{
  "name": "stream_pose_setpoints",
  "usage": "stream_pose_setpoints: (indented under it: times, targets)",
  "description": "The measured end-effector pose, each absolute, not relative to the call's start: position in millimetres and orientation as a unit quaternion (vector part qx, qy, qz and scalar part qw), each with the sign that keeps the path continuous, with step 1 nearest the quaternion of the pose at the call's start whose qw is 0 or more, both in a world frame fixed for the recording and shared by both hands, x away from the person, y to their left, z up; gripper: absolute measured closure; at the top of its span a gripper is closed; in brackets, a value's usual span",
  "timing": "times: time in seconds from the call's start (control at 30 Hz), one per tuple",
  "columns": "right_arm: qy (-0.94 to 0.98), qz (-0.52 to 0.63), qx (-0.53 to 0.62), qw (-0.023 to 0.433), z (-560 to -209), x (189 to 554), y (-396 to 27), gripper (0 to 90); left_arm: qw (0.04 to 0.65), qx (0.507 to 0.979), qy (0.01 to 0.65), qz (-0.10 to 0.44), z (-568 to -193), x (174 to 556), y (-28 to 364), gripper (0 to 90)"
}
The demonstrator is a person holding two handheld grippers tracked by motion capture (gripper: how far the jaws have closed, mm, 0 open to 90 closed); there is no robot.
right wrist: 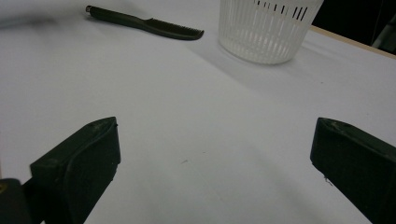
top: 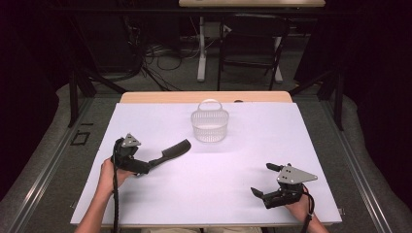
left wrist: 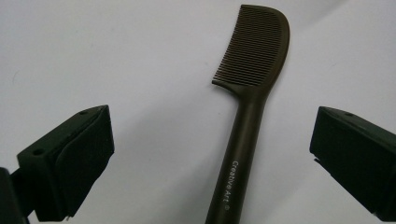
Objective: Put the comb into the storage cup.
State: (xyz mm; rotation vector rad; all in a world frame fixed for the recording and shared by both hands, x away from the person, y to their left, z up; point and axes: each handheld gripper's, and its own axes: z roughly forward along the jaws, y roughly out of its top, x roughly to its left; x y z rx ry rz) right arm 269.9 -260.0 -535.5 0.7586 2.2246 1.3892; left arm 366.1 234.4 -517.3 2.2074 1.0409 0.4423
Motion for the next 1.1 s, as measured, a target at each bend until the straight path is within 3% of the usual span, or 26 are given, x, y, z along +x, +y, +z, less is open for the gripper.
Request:
stream_pose_setpoints:
  times: [1.1]
  targets:
    - [0.797,0.498,0.279,0.198,-536,270,-259,1.3,0.251,0.886,0.367,0.131,-519,379,211,0.0]
